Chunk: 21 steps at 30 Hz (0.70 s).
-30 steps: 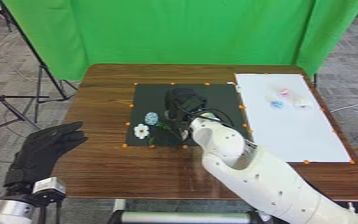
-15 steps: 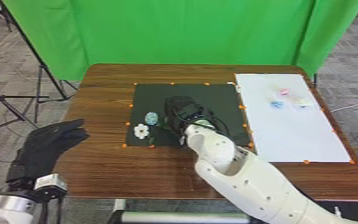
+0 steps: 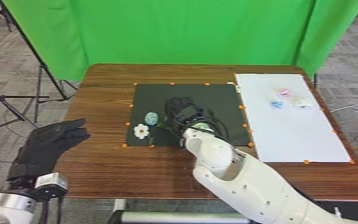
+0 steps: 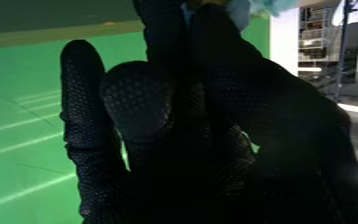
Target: Arrange flowers
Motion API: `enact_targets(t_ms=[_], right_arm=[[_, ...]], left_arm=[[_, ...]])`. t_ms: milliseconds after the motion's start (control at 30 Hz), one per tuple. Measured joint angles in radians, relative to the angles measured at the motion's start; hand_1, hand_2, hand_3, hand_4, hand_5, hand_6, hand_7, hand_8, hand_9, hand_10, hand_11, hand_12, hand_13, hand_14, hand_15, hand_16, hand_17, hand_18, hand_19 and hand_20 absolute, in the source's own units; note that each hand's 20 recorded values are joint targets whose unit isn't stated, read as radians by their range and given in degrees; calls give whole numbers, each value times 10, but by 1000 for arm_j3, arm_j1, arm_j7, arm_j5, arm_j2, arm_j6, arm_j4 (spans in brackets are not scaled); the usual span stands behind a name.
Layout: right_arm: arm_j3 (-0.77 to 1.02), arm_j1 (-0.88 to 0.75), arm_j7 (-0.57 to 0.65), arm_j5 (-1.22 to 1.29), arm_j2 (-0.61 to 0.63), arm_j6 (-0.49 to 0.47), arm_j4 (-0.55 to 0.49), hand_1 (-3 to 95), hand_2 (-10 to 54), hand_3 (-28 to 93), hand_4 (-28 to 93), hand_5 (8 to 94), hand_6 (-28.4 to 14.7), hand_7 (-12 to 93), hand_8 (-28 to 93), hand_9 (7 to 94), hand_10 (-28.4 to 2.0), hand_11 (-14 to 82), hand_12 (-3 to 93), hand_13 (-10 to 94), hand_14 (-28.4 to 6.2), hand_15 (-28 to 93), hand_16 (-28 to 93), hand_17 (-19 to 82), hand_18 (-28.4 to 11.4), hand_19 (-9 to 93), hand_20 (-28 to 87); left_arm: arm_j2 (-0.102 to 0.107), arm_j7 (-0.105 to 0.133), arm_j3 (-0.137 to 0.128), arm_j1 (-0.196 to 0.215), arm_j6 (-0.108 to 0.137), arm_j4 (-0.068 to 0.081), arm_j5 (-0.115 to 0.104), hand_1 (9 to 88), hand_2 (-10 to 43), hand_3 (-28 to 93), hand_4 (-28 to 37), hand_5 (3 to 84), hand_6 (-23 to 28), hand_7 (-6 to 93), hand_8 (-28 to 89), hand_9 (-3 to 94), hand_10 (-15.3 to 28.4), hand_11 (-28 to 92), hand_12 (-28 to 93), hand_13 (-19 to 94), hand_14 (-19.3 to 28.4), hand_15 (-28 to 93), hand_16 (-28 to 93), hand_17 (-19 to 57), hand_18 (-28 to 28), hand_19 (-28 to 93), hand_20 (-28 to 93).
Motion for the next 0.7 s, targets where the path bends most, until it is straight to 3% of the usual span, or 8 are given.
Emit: enact_targets(t_ms=[233,700], right_arm=[[-2,2,9,9,2,-46,-44,448,-95,807,-283,667,-29,224,-127,702,-130,286,242,690,-92,777,200,301,-199,895,-43],[-5,13,27,12,-9,-70,-33,421,-95,823,-283,656,-41,223,-134,669,-157,343,195,674,-104,787,194,285,-210,888,-29]], left_arm=[[-5,-15,-6,1,-5,0,8,305,34,794,-147,535,161,149,-91,443,227,434,108,302,272,639,-138,-92,207,593,142],[-6,-15,-2,1,-7,0,13,308,32,793,-144,535,160,150,-92,444,226,434,109,301,271,639,-137,-93,207,594,140]])
